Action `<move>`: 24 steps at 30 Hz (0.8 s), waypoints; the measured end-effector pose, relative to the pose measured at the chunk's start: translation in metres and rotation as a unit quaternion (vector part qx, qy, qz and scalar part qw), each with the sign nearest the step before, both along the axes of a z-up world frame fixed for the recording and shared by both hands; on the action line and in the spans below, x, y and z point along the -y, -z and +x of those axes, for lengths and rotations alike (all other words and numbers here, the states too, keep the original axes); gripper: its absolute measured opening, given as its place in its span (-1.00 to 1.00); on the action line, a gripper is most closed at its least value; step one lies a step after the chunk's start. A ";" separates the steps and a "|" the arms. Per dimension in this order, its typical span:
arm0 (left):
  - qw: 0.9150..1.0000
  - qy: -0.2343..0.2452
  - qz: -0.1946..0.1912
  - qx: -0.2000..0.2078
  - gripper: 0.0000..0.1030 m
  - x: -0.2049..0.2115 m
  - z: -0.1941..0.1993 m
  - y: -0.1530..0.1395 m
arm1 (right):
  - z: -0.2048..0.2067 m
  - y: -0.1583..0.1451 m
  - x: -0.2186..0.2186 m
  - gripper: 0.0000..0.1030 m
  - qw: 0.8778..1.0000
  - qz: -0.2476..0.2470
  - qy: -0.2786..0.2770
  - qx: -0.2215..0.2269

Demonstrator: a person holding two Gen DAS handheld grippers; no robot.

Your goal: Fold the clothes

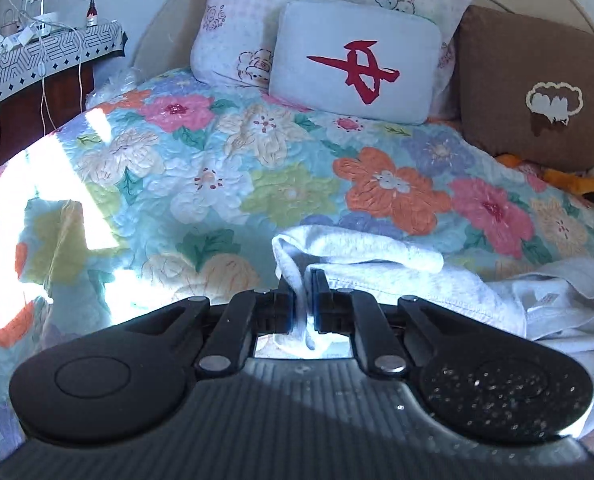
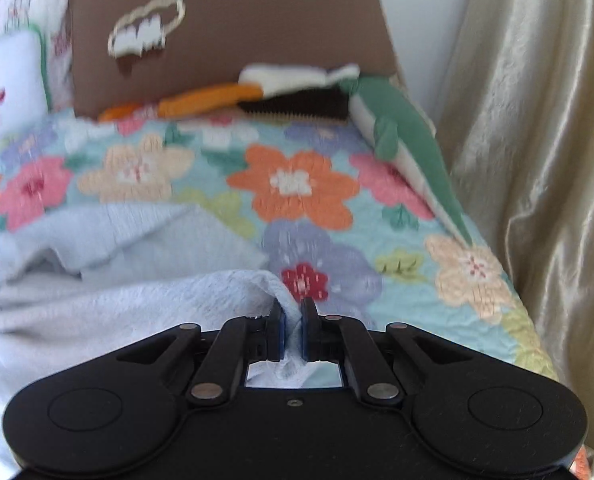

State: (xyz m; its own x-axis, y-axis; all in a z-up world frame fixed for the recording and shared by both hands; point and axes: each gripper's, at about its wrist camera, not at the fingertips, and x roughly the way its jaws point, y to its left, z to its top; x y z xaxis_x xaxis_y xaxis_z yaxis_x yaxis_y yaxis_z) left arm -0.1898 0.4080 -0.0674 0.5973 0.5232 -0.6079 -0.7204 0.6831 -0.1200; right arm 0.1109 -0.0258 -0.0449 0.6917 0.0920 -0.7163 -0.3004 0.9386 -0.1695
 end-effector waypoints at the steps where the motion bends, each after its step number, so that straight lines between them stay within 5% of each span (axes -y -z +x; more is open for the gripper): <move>1: 1.000 0.007 0.003 0.002 -0.84 0.002 0.001 -0.001 | 0.002 0.006 -0.002 -0.82 1.000 -0.013 0.002 -0.010; 6: 1.000 0.016 -0.002 0.013 -0.84 0.002 0.001 -0.007 | -0.007 0.009 -0.006 -0.34 1.000 -0.017 0.019 0.001; 12: 1.000 0.019 -0.005 0.004 -0.83 -0.003 0.002 -0.003 | -0.035 -0.024 -0.034 0.02 0.995 0.067 -0.058 0.049; 19: 0.999 0.045 0.009 -0.016 -0.82 -0.006 0.005 0.002 | -0.035 -0.023 -0.098 0.27 0.962 0.181 -0.189 -0.082; 24: 0.998 0.063 0.010 -0.026 -0.75 -0.012 0.013 0.008 | -0.025 0.008 -0.133 0.27 0.952 0.214 -0.161 -0.150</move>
State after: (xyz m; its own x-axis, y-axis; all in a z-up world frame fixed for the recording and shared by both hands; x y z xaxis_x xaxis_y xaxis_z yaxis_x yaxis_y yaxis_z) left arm -0.1769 0.4203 -0.0752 0.6273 0.4577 -0.6301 -0.6334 0.7706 -0.0709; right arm 0.0854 0.1071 -0.0527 0.3487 0.5929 -0.7259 -0.5595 0.7530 0.3463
